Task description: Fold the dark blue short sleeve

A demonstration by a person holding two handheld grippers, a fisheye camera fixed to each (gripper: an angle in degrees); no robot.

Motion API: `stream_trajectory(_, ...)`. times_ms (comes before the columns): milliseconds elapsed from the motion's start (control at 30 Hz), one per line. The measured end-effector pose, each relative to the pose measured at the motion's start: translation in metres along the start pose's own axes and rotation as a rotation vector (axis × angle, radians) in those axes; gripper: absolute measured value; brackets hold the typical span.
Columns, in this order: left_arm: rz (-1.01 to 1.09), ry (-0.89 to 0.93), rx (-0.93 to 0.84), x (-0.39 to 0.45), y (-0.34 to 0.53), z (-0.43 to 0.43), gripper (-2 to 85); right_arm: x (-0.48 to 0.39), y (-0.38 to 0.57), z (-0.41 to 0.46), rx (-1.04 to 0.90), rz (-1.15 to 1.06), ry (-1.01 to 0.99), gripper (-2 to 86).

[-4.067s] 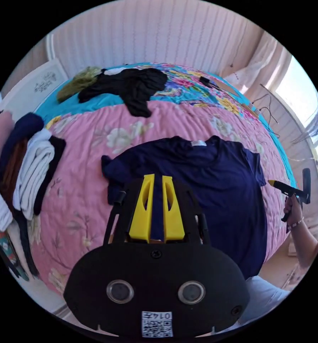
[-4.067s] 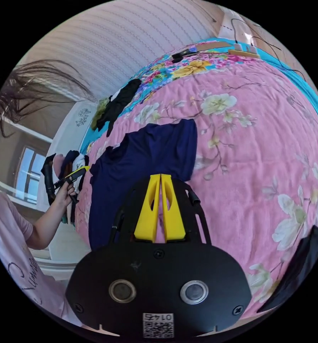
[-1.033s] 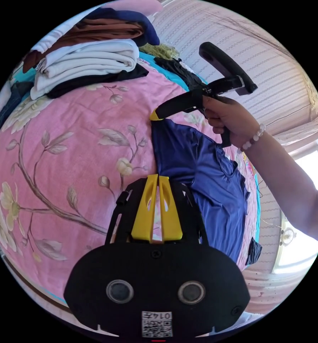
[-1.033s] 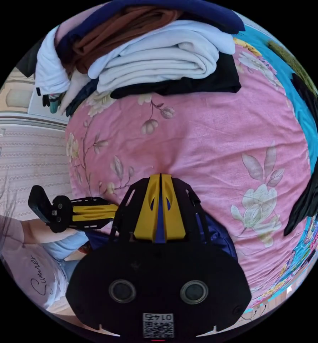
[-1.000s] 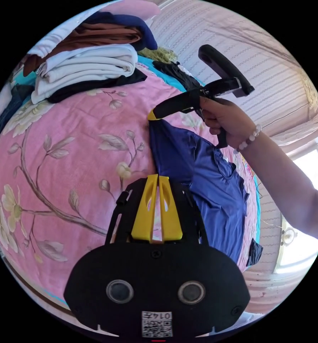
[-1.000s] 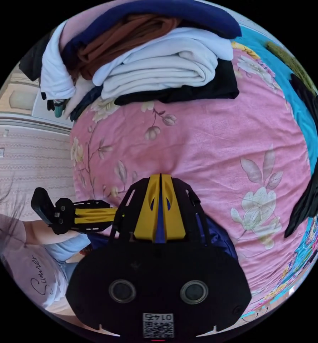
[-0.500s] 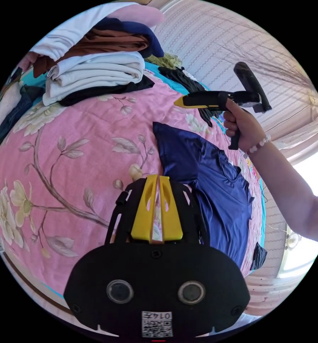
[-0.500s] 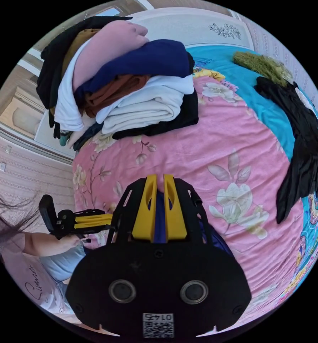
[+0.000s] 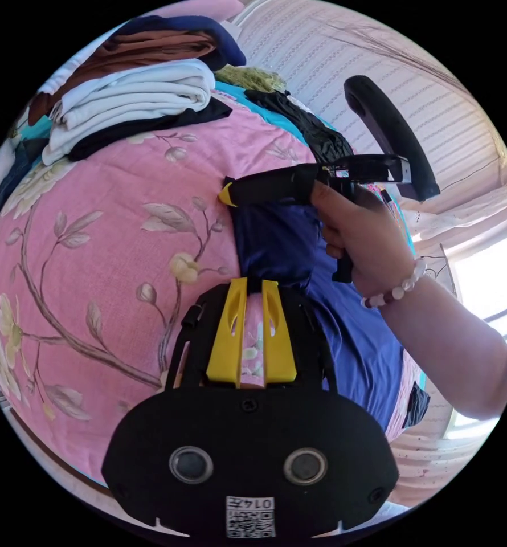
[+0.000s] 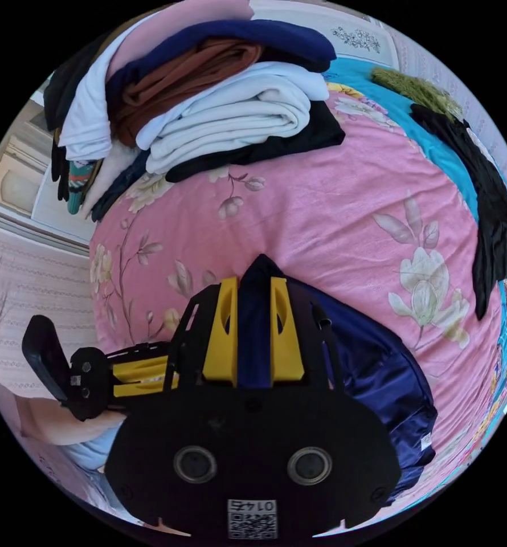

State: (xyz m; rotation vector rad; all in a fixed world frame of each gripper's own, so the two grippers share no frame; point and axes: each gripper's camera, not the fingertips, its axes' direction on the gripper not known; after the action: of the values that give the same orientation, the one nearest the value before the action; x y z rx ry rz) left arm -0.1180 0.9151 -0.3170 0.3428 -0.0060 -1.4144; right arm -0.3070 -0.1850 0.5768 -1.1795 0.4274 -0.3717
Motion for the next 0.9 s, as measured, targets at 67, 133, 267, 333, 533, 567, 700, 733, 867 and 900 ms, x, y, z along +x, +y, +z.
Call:
stream_trajectory(67, 0.022, -0.026, -0.007, 0.007, -0.002, 0.0, 5.2, 0.011, 0.01, 0.002, 0.015, 0.06, -0.031, 4.2)
stream_trajectory(133, 0.034, -0.036, -0.005, 0.013, -0.003, -0.003, 5.6, 0.019, 0.017, 0.005, 0.022, 0.08, -0.054, 2.6)
stream_trajectory(267, 0.036, -0.079, 0.056, 0.02, -0.004, -0.013, 6.8, 0.027, 0.03, 0.015, 0.036, 0.08, -0.067, 1.4)
stream_trajectory(333, 0.013, -0.065, 0.015, 0.016, -0.005, 0.0, 7.0, 0.028, 0.033, 0.02, 0.033, 0.072, -0.051, 1.2)
stream_trajectory(533, 0.065, -0.042, 0.008, 0.023, -0.008, 0.008, -0.5, 0.046, 0.051, 0.031, 0.058, 0.107, -0.101, 0.9)
stream_trajectory(567, 0.063, -0.039, 0.007, 0.024, -0.008, 0.009, -0.7, 0.052, 0.056, 0.031, 0.064, 0.121, -0.111, 0.9)
stream_trajectory(700, 0.092, -0.064, -0.003, 0.037, -0.012, 0.011, -1.0, 0.066, 0.076, 0.023, 0.107, 0.131, -0.105, 0.8)
stream_trajectory(733, 0.098, -0.07, -0.004, 0.039, -0.013, 0.011, -1.0, 0.071, 0.083, 0.021, 0.118, 0.136, -0.112, 0.8)
stream_trajectory(867, 0.183, -0.077, 0.049, 0.066, -0.018, -0.006, -1.0, 0.092, 0.114, 0.012, 0.171, 0.172, -0.151, 0.9)
stream_trajectory(900, 0.222, -0.046, 0.095, 0.078, -0.019, -0.016, -1.0, 0.095, 0.12, 0.009, 0.188, 0.178, -0.157, 0.9)
